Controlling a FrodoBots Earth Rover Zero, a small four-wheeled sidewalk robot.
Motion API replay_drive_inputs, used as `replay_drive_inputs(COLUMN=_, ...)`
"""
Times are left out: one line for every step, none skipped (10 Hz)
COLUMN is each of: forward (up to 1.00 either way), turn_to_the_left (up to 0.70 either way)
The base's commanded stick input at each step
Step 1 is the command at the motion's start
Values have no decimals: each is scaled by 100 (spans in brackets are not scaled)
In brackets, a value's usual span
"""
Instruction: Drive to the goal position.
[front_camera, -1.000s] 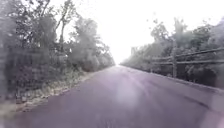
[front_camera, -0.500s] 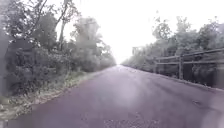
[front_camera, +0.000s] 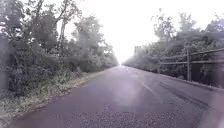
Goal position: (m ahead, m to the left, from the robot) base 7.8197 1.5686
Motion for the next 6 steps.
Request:
replay_drive_inputs(forward=35, turn_to_the_left=0)
replay_drive_inputs(forward=94, turn_to_the_left=0)
replay_drive_inputs(forward=100, turn_to_the_left=-3)
replay_drive_inputs(forward=100, turn_to_the_left=-7)
replay_drive_inputs(forward=100, turn_to_the_left=-11)
replay_drive_inputs(forward=100, turn_to_the_left=-22)
